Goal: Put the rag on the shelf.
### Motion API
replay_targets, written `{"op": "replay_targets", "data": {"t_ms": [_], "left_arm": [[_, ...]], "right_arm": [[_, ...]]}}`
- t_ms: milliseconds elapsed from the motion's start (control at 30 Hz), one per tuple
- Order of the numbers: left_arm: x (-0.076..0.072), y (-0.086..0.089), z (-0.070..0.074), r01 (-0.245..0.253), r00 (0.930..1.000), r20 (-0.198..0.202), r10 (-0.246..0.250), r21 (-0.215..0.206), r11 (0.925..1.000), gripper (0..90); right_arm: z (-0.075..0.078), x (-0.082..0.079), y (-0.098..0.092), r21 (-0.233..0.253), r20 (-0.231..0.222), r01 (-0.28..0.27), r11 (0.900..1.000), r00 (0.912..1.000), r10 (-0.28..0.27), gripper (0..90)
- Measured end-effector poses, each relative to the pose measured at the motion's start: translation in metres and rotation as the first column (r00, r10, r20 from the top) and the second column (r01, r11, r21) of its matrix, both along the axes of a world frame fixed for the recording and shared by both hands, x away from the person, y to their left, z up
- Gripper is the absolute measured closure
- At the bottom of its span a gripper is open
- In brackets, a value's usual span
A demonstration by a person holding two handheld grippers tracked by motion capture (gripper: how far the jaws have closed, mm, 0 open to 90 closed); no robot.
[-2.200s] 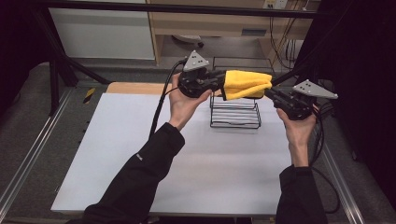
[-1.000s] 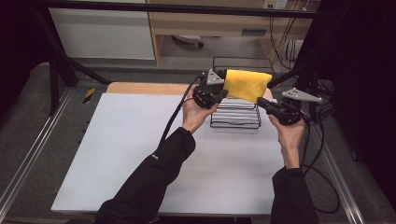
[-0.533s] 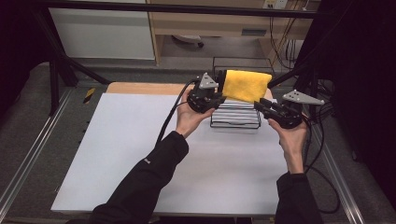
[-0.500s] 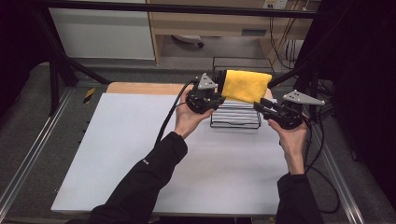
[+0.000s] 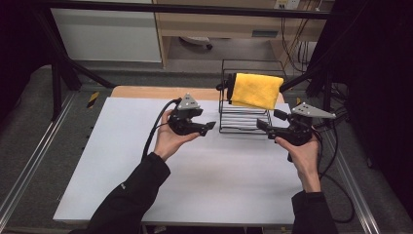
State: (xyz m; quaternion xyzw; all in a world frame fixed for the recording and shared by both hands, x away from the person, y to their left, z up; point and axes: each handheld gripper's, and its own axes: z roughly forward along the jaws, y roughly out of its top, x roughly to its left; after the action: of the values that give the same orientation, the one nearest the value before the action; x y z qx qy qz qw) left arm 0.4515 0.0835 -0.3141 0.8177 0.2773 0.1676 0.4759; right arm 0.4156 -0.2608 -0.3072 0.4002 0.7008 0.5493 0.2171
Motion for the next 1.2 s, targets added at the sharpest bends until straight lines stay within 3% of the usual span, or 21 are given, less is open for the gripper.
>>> {"op": "replay_targets", "data": {"t_ms": [200,500,667,800,1200], "left_arm": [[-0.018,0.032,-0.019,-0.020,0.9997,-0.010,0.021,0.009,0.9997,19.6],[-0.042,0.087,-0.049,-0.081,0.9950,-0.058,0.082,0.006,0.9967,8.1],[-0.053,0.115,-0.069,-0.115,0.9888,-0.093,0.117,0.020,0.9931,5.6],[-0.064,0.131,-0.082,-0.155,0.9841,-0.082,0.158,0.038,0.9872,5.8],[-0.083,0.165,-0.109,-0.173,0.9770,-0.120,0.176,0.035,0.9843,6.9]], "right_arm": [[-0.014,-0.006,0.008,-0.017,-0.049,-0.026,1.000,0.9985,0.025,5.3],[-0.038,-0.018,0.020,-0.055,-0.071,-0.045,0.997,0.9966,0.041,1.3],[-0.053,-0.023,0.023,-0.066,-0.100,-0.054,0.996,0.9939,0.048,0.6],[-0.066,-0.028,0.025,-0.077,-0.120,-0.070,0.995,0.9910,0.060,0.6],[-0.109,-0.042,0.016,-0.091,-0.192,-0.080,0.993,0.9795,0.061,0.6]]}}
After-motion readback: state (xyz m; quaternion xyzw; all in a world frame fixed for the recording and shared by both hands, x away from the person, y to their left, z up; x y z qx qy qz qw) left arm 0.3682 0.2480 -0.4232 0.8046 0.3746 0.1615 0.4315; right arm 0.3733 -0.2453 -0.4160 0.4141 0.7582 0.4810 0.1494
